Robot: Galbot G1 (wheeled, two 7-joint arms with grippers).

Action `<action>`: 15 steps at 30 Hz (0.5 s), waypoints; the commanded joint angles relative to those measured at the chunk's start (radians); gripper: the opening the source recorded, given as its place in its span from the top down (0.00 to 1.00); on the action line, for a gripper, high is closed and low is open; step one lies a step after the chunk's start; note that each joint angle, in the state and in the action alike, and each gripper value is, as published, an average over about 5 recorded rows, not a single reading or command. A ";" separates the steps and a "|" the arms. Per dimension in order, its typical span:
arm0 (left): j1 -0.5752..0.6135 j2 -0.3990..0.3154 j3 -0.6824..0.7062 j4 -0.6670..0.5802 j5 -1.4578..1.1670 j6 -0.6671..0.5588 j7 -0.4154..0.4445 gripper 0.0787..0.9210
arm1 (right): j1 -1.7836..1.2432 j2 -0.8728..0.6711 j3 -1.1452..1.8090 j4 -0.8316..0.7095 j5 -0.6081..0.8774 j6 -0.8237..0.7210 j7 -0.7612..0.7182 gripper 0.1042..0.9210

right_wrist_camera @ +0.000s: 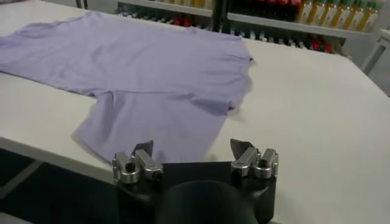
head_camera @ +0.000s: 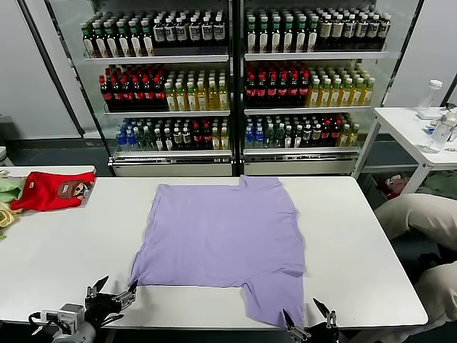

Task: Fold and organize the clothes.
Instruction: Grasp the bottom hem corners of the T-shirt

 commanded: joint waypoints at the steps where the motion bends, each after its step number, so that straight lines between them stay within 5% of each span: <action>1: -0.031 0.005 0.008 0.047 -0.034 0.001 0.009 0.12 | -0.019 0.003 -0.002 0.002 0.021 -0.009 0.010 0.12; 7: -0.026 0.005 0.021 0.065 -0.021 0.002 0.027 0.19 | -0.015 0.000 -0.004 0.005 0.081 -0.044 0.026 0.16; 15: -0.021 -0.010 0.028 0.058 -0.022 0.004 0.052 0.47 | 0.009 0.005 -0.018 -0.006 0.117 -0.065 0.030 0.43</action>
